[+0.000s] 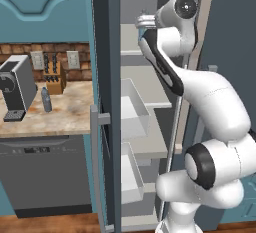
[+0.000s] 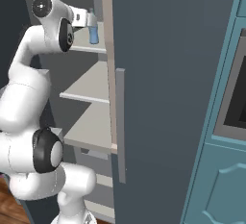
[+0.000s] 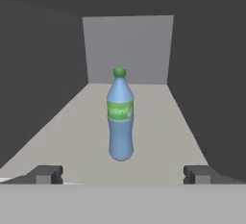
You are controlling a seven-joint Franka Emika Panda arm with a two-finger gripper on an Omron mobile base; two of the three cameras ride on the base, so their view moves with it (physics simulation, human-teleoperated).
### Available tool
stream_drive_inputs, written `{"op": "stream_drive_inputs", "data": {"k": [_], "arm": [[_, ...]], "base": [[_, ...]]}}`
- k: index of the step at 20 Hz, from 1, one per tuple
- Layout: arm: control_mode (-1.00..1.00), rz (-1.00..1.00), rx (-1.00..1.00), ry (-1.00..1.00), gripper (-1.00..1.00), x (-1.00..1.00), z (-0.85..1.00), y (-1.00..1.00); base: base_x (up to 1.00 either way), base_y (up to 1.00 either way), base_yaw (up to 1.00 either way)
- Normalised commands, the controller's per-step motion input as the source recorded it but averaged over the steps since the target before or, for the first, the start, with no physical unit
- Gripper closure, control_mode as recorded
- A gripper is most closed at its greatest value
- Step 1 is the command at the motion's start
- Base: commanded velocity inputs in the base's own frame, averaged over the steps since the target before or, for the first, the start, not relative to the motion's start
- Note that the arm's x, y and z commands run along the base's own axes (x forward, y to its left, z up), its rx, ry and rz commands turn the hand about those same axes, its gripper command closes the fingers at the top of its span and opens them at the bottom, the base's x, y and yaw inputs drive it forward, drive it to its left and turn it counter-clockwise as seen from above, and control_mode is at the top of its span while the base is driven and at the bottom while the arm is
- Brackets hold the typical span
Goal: Take the bottled waters from the counter and place them in the freezer to freeze. Close the freezer door after placing the bottles.
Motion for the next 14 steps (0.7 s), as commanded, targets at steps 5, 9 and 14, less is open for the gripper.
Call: {"op": "stream_drive_inputs", "data": {"k": [5,9,14], "arm": [[-1.00,-0.01,0.01,0.11,-1.00,-0.99,0.07,-0.26],[-1.00,0.00,0.00,0.12,-1.00,-1.00,0.00,-0.19],[-1.00,0.00,0.00,0.20,-1.00,-1.00,-0.23,-0.02]], "base": [[0.00,0.00,0.00],[0.00,0.00,0.00],[0.00,0.00,0.00]]}}
